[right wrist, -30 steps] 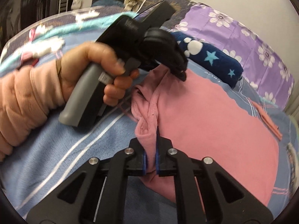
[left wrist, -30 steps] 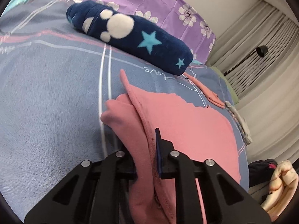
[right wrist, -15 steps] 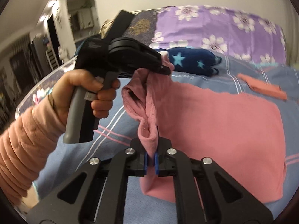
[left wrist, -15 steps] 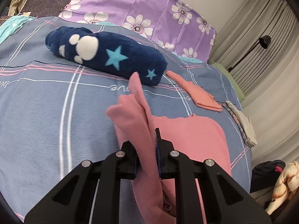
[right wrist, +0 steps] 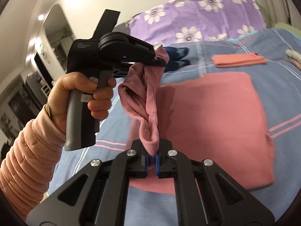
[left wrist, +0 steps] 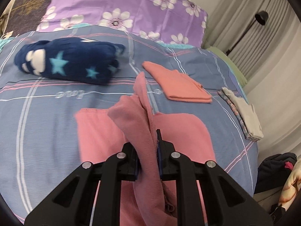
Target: Fold small clothes
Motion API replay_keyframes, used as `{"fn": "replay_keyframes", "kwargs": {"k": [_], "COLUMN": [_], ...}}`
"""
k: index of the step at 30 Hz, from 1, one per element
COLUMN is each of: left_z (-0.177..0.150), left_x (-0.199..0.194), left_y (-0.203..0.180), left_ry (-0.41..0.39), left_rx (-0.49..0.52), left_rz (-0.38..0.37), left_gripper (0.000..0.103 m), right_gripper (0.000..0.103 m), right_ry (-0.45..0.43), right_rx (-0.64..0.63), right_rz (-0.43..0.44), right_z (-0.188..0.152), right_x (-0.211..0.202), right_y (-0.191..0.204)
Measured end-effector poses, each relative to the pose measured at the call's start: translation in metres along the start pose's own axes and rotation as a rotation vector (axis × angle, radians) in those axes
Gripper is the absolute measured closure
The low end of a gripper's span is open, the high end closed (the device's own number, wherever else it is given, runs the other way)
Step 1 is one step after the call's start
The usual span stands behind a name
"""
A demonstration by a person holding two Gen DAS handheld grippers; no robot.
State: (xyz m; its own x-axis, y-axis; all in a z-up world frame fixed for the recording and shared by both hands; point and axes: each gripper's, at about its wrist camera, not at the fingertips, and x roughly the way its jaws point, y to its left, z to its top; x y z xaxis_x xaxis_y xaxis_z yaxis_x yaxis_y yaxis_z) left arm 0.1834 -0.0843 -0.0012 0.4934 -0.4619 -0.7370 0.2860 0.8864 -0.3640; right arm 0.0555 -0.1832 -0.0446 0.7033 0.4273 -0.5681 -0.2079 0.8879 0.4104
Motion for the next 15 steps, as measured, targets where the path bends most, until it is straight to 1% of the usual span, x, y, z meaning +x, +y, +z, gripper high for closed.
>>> {"fn": "replay_keyframes", "kwargs": {"k": [2,5,10,12,15], "left_z": [0.001,0.000,-0.001,-0.002,-0.005], "left_x": [0.013,0.031,0.061,0.075,0.095], "left_y": [-0.019,-0.048,-0.083,-0.095,-0.114], "left_ry": [0.017,0.035,0.069,0.091,0.120], "left_rx": [0.024,0.061,0.102,0.118,0.164], "left_rz": [-0.003,-0.001,0.032,0.041,0.073], "left_gripper": [0.089,0.089,0.089,0.089,0.089], "right_gripper": [0.099,0.099,0.099,0.099,0.099], "right_ry": [-0.003,-0.025,-0.035,-0.034,-0.024], "right_rx": [0.043,0.098,0.186,0.215,0.242], "right_rz": [-0.004,-0.034,-0.050,-0.055,-0.056], "right_z": [-0.001,-0.004,-0.007,-0.012,-0.019], "right_x": [-0.007,-0.021,-0.031,-0.035,-0.035], "right_y": [-0.018,-0.046,-0.084,-0.095,-0.106]}}
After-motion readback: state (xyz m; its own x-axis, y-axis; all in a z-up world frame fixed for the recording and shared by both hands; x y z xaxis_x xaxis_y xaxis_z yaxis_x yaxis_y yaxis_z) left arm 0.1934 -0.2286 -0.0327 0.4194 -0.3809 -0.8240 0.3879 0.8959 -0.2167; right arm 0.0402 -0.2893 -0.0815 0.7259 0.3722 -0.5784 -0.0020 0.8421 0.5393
